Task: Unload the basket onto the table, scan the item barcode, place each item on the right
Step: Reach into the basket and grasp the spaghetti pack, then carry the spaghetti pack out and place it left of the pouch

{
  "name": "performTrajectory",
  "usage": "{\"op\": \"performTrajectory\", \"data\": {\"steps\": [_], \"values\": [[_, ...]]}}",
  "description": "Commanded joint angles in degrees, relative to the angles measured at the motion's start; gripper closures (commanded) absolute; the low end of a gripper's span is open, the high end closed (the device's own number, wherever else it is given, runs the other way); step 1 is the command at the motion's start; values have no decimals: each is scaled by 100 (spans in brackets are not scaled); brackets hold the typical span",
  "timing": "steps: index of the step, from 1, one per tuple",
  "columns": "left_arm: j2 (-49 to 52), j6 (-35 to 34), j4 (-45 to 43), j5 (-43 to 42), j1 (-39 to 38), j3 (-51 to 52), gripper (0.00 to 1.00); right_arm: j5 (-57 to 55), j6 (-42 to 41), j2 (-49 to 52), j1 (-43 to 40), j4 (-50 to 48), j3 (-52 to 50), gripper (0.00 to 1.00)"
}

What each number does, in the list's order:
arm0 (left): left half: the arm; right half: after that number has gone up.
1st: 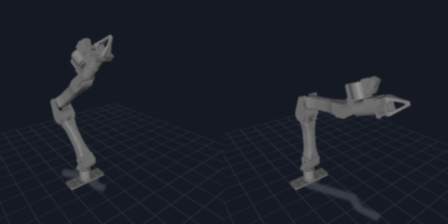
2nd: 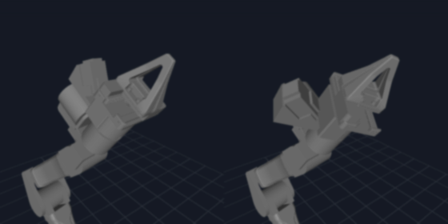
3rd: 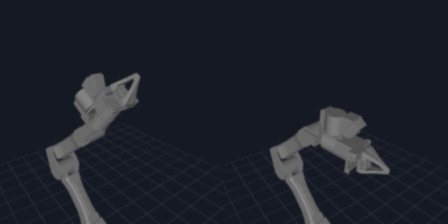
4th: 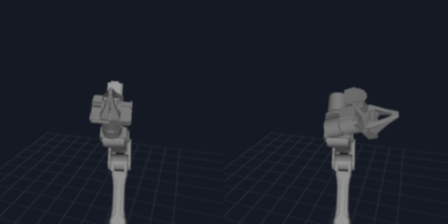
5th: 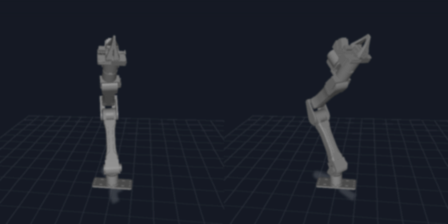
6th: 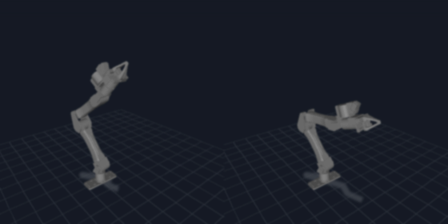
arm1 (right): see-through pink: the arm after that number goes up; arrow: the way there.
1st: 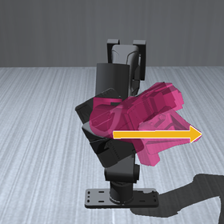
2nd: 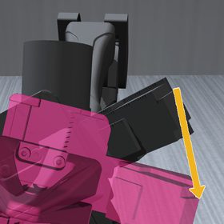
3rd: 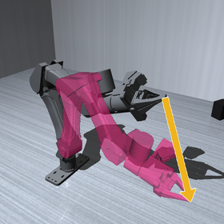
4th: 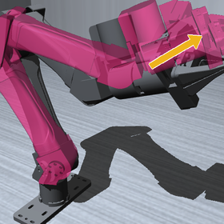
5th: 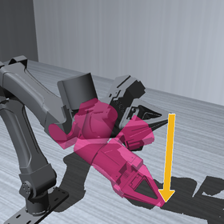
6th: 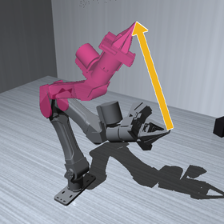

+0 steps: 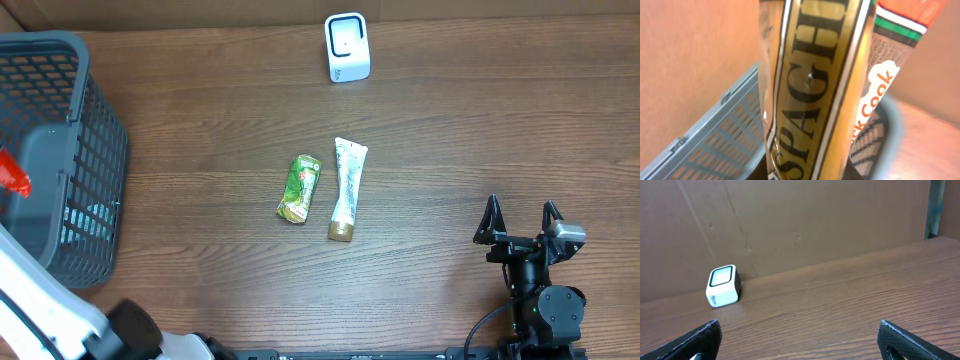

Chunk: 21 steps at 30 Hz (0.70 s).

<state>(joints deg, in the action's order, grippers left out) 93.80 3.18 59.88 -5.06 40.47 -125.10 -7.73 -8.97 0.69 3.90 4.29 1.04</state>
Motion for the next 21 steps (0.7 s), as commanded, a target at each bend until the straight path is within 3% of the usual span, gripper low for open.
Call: {"op": "performTrajectory", "data": {"steps": [1, 6, 15, 21], "values": [[-398, -334, -223, -243, -380, -118, 96, -20, 7, -52, 50, -31, -59, 0], [-800, -470, -168, -247, -1311, -118, 96, -20, 7, -52, 48, -31, -59, 0], [-691, -498, 828, -186, -3132, 146, 96, -20, 7, -52, 50, -31, -59, 0], [-664, -800, 1005, -186, -3866, 1244, 96, -17, 7, -52, 50, -31, -59, 0]]}}
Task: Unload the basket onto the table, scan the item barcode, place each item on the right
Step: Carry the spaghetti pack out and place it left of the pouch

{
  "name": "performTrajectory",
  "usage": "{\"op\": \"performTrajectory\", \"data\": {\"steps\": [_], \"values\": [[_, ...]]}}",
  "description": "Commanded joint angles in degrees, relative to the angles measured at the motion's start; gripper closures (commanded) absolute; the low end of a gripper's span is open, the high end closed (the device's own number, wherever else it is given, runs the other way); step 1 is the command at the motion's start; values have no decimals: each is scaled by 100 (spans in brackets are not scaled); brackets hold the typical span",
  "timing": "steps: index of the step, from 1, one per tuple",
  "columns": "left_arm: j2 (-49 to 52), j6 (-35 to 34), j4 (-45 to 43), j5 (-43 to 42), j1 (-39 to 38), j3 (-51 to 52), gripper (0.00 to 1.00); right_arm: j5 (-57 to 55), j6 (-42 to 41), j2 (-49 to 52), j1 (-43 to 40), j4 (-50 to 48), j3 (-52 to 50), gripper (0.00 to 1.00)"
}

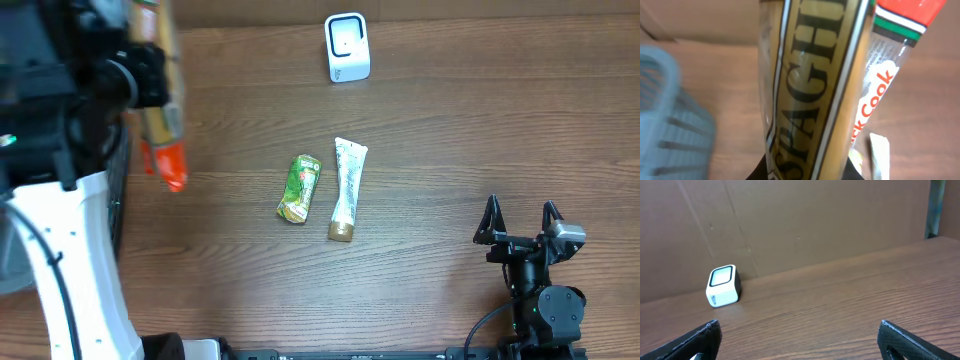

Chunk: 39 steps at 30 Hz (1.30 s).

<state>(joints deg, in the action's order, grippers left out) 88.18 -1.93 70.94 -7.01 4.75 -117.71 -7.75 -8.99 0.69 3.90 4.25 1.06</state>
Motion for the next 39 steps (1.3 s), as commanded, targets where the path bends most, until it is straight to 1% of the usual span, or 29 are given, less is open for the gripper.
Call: {"op": "performTrajectory", "data": {"steps": [1, 4, 9, 12, 15, 16, 19, 20, 21, 22, 24, 27, 31, 35, 39], "values": [[-87, -302, -173, 13, -413, 809, 96, -17, 9, -52, 50, -26, -61, 0], [-39, -505, -629, 9, -706, 1810, 96, -17, 9, -52, 50, -26, -61, 0], [138, -1029, -1773, -13, -984, 3416, 96, -17, 9, -52, 50, -26, -61, 0], [428, -1071, -2485, -7, -1080, 4179, 96, -17, 9, -52, 50, -26, -61, 0], [769, -1049, -2922, -9, -1088, 4551, 96, -17, 9, -52, 50, -26, -61, 0], [1049, -1058, -3150, -15, -1088, 4697, 96, -17, 9, -52, 50, -26, -61, 0], [1460, -1054, -3342, -306, -1091, 4743, 96, -17, 9, -52, 50, -26, -61, 0], [1545, -1049, -3359, -461, -1091, 4743, 93, -17, 9, -52, 50, -26, -61, 0], [1615, -1047, -3386, -612, -1091, 4743, 90, -17, 9, -52, 50, -26, -61, 0], [1657, -1049, -3421, -761, -1091, 4743, 83, -17, 9, -52, 50, -26, -61, 0], [1652, -1054, -3451, -866, -1095, 4739, 74, -17, 9, -52, 50, -26, -61, 0], [1569, -1051, -3390, -964, -1093, 4671, 65, -17, 9, -52, 50, -26, -61, 0], [1384, -990, -3018, -957, -1075, 4374, 60, -17, 9, -52, 50, -26, -61, 0], [1091, -826, -2498, -951, -1075, 3781, 57, -17, 9, -52, 50, -26, -61, 0], [813, -621, -1827, -798, -1064, 2813, 46, -17, 9, -52, 50, -26, -61, 0]]}}
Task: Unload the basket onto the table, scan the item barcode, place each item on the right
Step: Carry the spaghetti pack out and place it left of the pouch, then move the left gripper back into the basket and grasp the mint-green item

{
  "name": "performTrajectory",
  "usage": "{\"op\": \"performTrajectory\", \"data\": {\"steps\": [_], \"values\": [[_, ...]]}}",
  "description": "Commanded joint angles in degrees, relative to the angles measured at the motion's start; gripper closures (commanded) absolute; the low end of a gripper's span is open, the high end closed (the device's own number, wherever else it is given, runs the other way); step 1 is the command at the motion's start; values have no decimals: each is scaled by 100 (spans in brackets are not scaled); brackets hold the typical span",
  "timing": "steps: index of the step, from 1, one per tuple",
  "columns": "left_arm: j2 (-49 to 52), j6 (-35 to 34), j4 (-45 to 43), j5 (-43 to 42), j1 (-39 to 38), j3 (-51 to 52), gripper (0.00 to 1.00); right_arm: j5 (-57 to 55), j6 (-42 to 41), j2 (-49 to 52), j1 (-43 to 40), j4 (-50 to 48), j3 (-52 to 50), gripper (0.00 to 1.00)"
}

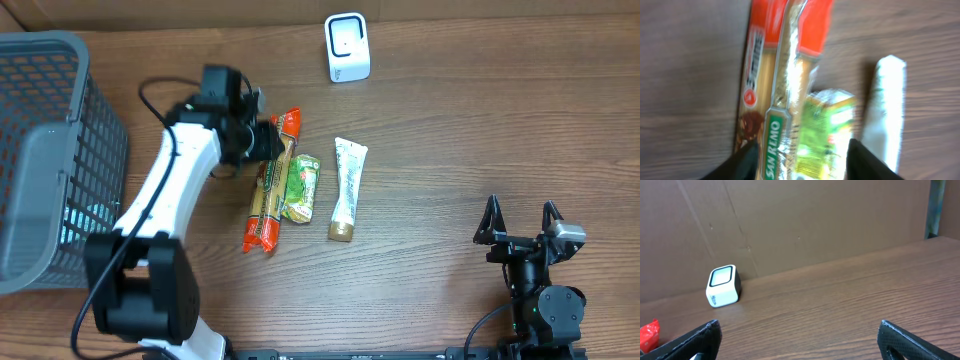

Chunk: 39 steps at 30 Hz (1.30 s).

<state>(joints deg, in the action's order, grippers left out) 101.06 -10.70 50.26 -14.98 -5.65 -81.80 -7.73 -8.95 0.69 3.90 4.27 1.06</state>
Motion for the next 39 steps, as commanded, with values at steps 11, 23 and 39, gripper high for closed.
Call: {"op": "performTrajectory", "data": {"steps": [11, 23, 39], "values": [[-1069, 474, 2153, 835, 1145, -3368, 32, -20, 4, -52, 50, -28, -61, 0], [-1322, -407, 2573, 752, 4656, -3187, 31, -20, 4, -52, 50, -28, -61, 0], [-1287, -1126, -315, 822, 5445, 627, 0, -20, 4, -52, 50, -28, -61, 0]]}}
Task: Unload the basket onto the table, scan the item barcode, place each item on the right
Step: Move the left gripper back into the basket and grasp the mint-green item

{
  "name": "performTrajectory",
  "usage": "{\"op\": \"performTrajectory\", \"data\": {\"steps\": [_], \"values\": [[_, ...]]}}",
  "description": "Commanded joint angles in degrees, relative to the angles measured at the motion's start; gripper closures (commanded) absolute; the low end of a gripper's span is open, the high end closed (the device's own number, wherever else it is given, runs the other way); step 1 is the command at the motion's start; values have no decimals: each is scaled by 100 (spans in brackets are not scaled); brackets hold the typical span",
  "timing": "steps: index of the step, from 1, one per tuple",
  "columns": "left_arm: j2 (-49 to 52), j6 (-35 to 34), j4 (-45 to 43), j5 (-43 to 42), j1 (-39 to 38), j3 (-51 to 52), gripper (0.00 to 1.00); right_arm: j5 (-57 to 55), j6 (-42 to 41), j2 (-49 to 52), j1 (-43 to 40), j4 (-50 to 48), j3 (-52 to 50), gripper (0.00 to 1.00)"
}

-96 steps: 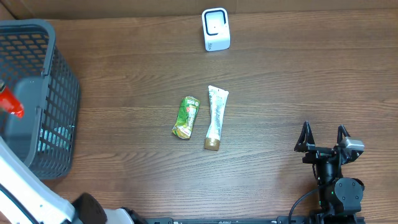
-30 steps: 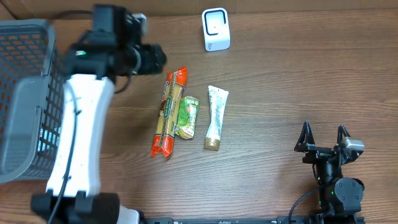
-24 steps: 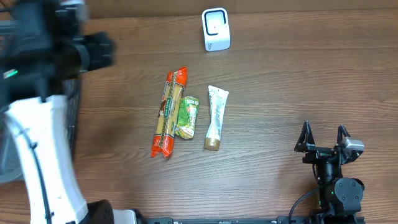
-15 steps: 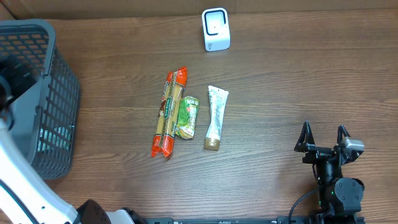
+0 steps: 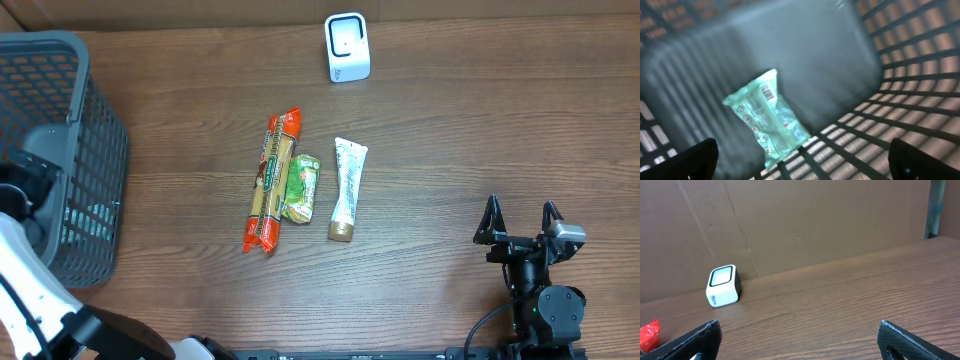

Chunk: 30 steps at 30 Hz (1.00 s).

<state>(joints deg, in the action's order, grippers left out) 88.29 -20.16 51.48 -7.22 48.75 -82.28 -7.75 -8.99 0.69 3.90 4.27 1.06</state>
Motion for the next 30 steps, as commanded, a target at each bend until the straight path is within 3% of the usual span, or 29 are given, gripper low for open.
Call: {"op": "performTrajectory", "data": {"steps": [1, 7, 19, 21, 24, 25, 28, 30], "values": [[17, -227, -614, 57, 4, 863, 0, -17, 9, -52, 50, -28, -61, 0], [444, -326, -1333, 59, 2, 1530, 0, -17, 9, -52, 50, -28, -61, 0], [1884, -317, -1679, 133, -2, 1545, 0, -17, 9, -52, 50, -26, -61, 0], [2002, -291, -1700, 197, -2, 1545, 4, -17, 9, -52, 50, -28, -61, 0], [2083, -144, -1735, 219, -2, 1545, 21, -17, 9, -52, 50, -28, -61, 0], [2083, -98, -1749, 223, -2, 1545, 33, -17, 9, -52, 50, -28, -61, 0], [2079, -59, -1770, 208, -2, 1526, 84, -17, 9, -52, 50, -28, -61, 0], [2079, -59, -1768, 175, -2, 1497, 96, -17, 9, -52, 50, -28, -61, 0]]}}
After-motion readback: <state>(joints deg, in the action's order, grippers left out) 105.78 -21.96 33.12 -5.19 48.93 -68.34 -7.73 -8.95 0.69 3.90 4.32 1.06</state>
